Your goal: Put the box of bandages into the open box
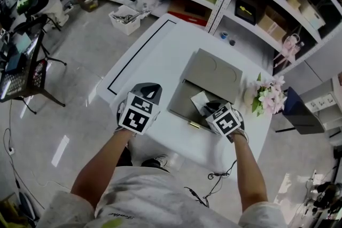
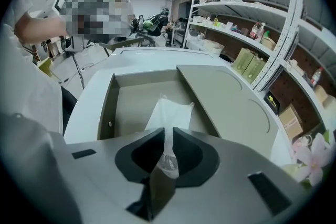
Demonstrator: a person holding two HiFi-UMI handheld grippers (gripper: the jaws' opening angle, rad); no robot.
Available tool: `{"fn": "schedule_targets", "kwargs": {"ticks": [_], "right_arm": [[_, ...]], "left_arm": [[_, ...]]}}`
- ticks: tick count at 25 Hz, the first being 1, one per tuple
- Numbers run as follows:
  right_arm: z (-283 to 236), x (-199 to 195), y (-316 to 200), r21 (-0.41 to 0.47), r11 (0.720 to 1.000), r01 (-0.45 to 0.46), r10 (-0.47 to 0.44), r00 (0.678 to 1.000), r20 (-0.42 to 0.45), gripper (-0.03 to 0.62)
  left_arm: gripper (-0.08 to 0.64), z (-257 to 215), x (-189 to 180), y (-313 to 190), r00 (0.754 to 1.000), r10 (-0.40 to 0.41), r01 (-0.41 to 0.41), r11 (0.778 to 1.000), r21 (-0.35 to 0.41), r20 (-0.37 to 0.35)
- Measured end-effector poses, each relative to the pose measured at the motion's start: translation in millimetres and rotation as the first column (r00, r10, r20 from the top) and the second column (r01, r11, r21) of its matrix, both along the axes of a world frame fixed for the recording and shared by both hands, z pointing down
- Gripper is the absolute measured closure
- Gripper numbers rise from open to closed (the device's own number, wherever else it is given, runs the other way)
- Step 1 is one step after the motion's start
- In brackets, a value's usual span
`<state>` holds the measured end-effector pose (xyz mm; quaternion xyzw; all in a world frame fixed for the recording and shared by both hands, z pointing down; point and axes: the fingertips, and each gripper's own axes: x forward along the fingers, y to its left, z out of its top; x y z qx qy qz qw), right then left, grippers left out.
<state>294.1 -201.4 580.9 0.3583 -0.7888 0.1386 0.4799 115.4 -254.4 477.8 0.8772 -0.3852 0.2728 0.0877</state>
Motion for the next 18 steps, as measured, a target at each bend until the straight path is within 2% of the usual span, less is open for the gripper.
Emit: {"fn": "schedule_targets", "kwargs": {"ticks": [8,18], "right_arm": [[-16,5,2,0.037,0.998,-0.052,0.050,0.997,0.056,0.538],[-50,31,17,0.104,0.971,-0.215,0.199,0.970,0.140,0.540]], "left_arm": [[0.555,-6,4,-1,1.000,0.018,-0.018,1.000,0.007,0.018],[0.555,-18,31,-5,0.993,0.113,-0.113,0.993,0.023,0.017]]}}
